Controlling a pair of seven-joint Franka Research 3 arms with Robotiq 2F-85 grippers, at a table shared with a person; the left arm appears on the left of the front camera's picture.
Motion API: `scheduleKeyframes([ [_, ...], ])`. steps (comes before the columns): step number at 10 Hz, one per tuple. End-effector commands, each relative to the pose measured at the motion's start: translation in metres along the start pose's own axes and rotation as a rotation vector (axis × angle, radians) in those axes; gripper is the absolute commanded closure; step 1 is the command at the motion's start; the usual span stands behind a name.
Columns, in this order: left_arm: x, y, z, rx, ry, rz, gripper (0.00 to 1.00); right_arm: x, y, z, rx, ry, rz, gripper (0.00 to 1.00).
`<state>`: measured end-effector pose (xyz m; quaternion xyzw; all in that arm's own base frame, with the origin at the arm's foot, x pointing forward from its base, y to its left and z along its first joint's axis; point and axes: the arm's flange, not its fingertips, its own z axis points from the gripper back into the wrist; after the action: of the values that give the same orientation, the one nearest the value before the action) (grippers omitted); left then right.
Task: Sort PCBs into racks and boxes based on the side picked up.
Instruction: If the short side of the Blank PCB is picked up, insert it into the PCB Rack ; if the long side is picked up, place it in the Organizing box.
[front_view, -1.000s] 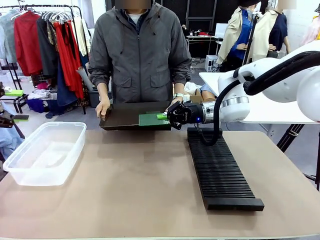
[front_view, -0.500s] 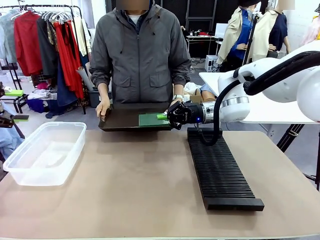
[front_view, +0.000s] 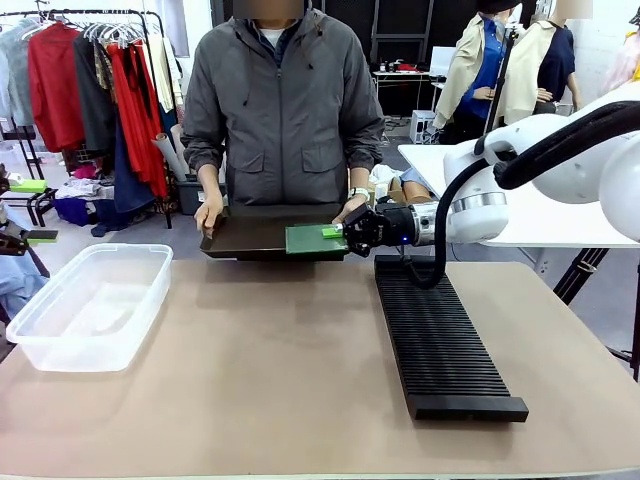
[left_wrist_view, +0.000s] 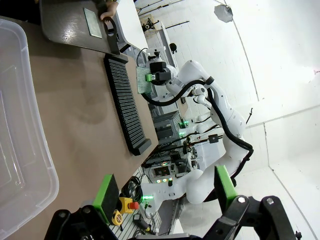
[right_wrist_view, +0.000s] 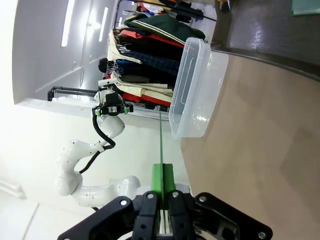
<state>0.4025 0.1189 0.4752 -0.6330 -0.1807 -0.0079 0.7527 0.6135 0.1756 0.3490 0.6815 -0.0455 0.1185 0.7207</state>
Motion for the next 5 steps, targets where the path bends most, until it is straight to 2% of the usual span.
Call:
scheduleKeyframes([
  [1,-0.001,-0.001,0.001,-0.006,-0.001,0.005,0.0,-0.017,0.004,0.02,0.022,-0.003,0.089,1.0],
  [5,-0.001,-0.001,0.001,-0.006,-0.001,0.005,0.0,-0.023,-0.008,0.078,0.035,-0.076,0.206,1.0],
])
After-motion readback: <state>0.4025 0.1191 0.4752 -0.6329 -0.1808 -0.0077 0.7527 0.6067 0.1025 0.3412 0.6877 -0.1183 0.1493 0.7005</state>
